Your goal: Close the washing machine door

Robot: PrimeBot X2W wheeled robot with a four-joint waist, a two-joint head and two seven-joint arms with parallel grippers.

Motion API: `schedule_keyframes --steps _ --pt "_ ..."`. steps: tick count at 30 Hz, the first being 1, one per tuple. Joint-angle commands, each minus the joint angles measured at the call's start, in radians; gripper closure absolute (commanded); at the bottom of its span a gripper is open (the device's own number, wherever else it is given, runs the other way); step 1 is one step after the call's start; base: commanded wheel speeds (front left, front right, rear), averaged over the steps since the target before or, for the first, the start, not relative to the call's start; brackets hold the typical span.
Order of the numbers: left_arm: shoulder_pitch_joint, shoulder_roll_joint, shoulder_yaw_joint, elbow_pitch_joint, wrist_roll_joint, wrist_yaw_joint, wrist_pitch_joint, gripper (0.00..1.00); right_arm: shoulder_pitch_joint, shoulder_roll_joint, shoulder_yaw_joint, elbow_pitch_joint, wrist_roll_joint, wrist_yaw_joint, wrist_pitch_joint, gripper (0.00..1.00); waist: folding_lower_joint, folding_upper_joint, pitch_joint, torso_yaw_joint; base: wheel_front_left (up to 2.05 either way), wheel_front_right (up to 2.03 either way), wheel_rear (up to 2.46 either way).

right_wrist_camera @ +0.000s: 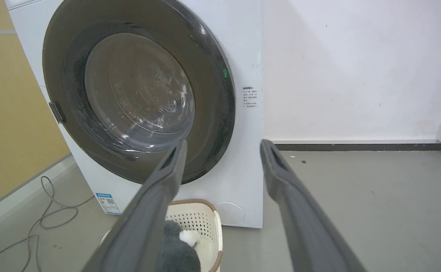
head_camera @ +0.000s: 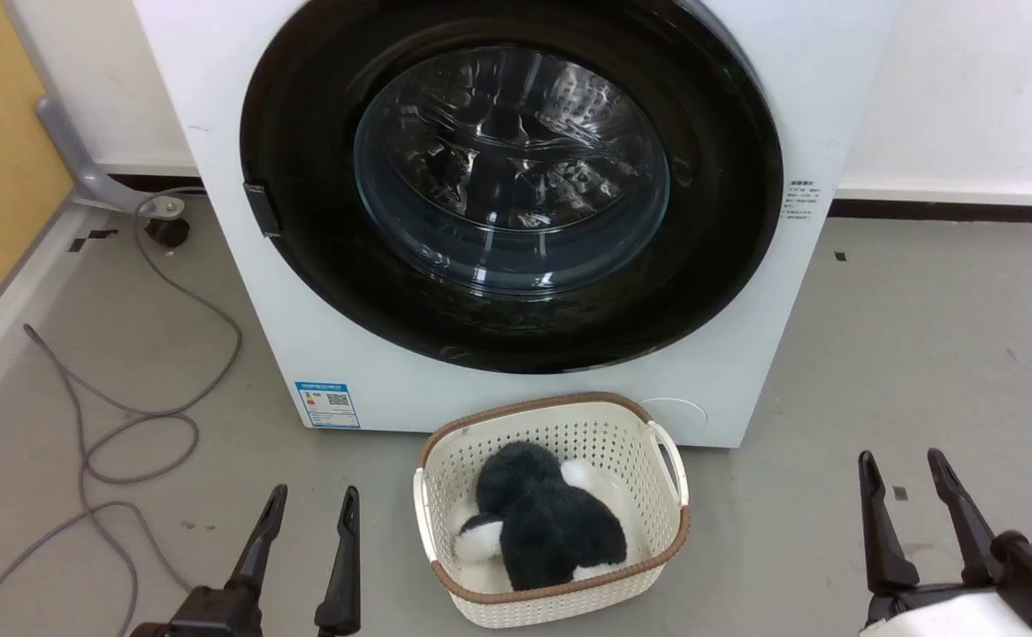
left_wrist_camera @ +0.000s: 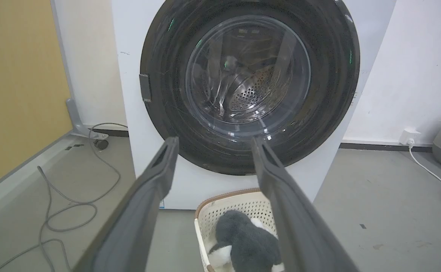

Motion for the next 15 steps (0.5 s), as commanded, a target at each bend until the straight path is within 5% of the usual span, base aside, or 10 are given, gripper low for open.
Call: schedule_keyframes --steps 1,14,15 --pt "0.015 0.001 -0.001 -0.001 0.002 0.001 -0.004 0.0 0.021 0.01 -0.004 -0.014 -0.003 -0.001 -0.003 0.0 0.0001 0.0 -0.002 0.002 0.0 0.0 0.0" --pt "0.016 0.001 -0.005 -0.002 -0.02 0.015 -0.004 0.0 0.065 0.025 0.011 -0.058 -0.014 -0.001 0.009 0.0 0.0001 0.0 -0.003 0.014 0.0 0.0 0.0" --pt "0.012 0.0 -0.005 -0.001 -0.016 0.011 0.0 1.0 0.051 0.019 0.009 -0.053 -0.012 0.0 0.009 1.0 0.0001 0.0 -0.003 0.015 0.0 0.0 0.0"
